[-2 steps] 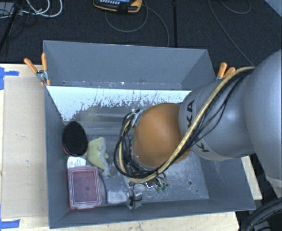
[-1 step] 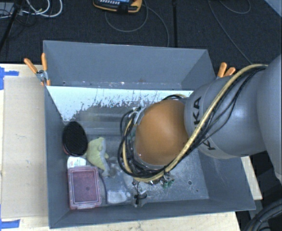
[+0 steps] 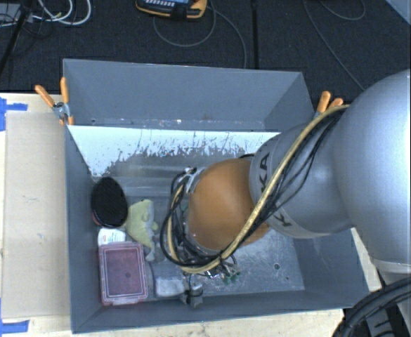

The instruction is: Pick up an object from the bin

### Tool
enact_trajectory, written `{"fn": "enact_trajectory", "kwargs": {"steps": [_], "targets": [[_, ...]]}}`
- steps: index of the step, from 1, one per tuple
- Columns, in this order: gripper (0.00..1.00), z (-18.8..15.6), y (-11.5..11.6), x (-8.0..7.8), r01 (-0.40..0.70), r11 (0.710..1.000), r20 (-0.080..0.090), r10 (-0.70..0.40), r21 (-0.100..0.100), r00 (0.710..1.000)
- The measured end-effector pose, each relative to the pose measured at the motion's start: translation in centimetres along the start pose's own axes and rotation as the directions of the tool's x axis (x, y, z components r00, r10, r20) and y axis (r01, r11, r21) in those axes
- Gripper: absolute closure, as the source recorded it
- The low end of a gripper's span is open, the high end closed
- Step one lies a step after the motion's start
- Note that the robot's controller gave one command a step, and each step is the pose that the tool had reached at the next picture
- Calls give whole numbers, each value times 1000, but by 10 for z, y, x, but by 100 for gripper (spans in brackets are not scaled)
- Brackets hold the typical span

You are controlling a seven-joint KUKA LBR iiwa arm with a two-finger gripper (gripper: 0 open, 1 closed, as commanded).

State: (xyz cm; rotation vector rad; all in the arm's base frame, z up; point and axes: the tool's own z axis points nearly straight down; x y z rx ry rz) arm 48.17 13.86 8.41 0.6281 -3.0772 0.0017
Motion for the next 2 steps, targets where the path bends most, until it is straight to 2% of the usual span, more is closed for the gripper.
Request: {"fn": "enact_trajectory", "kwargs": {"steps": [1,2], "targets": [[100,14,9,-3,-26,1000,-5,26,-1,1000],[100,14,9,-3,-26,1000,-5,26,-1,1000]]}}
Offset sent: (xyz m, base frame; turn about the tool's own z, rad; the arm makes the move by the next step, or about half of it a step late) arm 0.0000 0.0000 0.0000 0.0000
